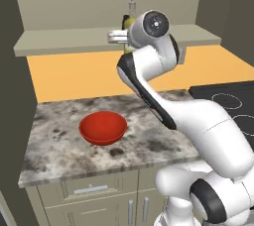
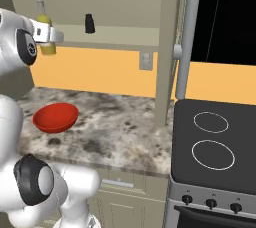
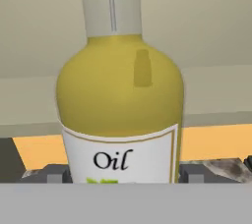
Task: Retrieve the bottle and the shaker from the cabinet and place them next to the mixing bowl on the counter. Then add garlic from the fridge to the mixing bowl.
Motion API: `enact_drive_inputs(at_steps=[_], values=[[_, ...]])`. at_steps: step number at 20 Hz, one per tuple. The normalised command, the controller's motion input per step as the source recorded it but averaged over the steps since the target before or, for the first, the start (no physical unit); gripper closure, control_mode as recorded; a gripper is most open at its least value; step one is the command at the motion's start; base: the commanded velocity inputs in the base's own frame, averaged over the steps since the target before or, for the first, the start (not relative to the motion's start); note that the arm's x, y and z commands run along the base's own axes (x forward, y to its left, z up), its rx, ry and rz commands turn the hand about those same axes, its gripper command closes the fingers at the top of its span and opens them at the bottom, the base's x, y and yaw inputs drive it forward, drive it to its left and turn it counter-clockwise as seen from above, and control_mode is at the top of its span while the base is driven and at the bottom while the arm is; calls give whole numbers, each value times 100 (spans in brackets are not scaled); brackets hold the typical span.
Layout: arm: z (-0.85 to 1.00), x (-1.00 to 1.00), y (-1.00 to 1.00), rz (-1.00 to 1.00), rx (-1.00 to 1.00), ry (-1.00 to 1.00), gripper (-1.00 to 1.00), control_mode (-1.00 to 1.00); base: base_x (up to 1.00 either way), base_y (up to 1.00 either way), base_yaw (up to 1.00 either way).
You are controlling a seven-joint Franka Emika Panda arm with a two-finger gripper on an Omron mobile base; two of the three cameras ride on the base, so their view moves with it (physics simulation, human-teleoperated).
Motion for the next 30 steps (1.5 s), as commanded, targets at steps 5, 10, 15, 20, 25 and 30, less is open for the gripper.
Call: enact_drive_inputs(at_steps=[5,10,15,20,25,30], values=[[-26,-97,-39,13,0,0,100,-100,0,0,0],[-24,-46,-34,27,0,0,100,-100,0,0,0],[-41,-21,-40,32,0,0,100,-100,0,0,0],[-55,0,-37,21,0,3,100,-100,0,0,0],[-59,14,-13,4,0,6,100,-100,0,0,0],[-65,30,0,0,0,5,100,-100,0,0,0]])
